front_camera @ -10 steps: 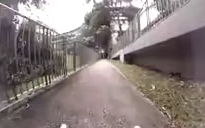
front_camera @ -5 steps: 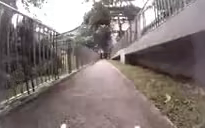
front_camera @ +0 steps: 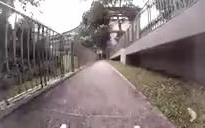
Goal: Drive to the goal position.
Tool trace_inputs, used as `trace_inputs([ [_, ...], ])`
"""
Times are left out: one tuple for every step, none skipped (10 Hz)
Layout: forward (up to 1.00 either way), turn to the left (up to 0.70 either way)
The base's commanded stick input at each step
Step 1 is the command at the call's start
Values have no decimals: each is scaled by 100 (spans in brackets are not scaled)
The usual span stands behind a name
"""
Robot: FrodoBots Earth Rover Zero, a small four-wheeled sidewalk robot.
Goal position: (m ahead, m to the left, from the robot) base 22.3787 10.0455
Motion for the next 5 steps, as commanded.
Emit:
trace_inputs([
  [100, 0],
  [100, 0],
  [100, 0],
  [100, 0],
  [100, 0],
])
